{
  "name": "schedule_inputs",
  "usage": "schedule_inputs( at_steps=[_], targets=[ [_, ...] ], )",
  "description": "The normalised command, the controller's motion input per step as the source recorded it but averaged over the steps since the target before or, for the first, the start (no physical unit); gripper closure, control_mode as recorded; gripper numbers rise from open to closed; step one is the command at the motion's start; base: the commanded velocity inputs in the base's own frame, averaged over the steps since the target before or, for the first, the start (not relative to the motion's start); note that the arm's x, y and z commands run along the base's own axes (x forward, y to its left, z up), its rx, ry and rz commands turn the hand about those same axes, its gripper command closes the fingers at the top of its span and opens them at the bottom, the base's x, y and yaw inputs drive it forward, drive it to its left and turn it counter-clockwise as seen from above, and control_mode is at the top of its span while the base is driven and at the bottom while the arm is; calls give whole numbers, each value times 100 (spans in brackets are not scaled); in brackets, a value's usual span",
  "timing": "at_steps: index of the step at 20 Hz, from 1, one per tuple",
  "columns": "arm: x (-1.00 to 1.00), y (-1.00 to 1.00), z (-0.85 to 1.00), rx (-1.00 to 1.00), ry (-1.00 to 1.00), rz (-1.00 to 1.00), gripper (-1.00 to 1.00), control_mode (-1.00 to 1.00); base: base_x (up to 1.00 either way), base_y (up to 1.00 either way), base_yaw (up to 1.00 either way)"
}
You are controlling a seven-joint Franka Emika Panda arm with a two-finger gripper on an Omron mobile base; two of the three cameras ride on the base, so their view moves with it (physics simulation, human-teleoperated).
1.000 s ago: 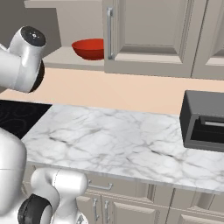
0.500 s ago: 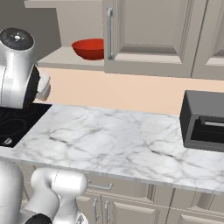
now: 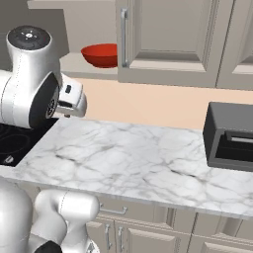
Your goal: Move the bowls from the cabinet to the plates on the dining table.
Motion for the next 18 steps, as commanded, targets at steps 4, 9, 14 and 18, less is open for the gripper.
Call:
schedule_inputs(
  at_steps=[4, 9, 14, 18],
  targets=[
    [-8, -79, 6, -18, 0, -2, -100, -100, 0, 0, 0],
    [-4, -52, 19, -13, 0, -3, -100, -100, 0, 0, 0],
    [1, -5, 35, -3, -6, -4, -100, -100, 0, 0, 0],
    [0, 0, 1, -7, -29, -2, -100, -100, 0, 0, 0]
  ],
)
